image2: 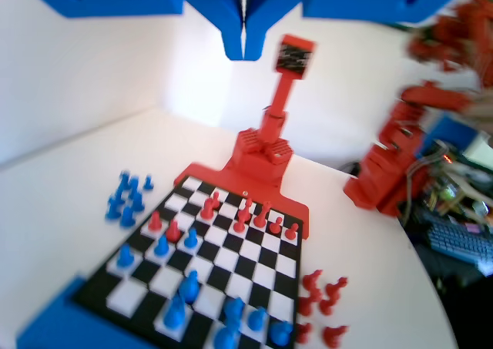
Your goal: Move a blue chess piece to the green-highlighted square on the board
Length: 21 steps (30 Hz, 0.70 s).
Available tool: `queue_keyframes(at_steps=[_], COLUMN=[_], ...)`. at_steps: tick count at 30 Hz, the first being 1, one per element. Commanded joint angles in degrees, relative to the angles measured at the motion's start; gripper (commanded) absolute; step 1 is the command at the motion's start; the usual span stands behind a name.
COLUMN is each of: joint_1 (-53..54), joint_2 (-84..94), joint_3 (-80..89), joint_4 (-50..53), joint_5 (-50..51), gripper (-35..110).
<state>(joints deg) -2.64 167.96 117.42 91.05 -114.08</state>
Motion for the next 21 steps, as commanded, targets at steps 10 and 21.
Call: queue_keyframes(at_steps=[10,21], joint_1=[2.3,6.9], joint_2=[-14.9,-32.3], joint_3=[-10.8,-13.8], joint_4=[4.7,4.1], joint_5=[-21.0,-29.3], gripper=[1,1])
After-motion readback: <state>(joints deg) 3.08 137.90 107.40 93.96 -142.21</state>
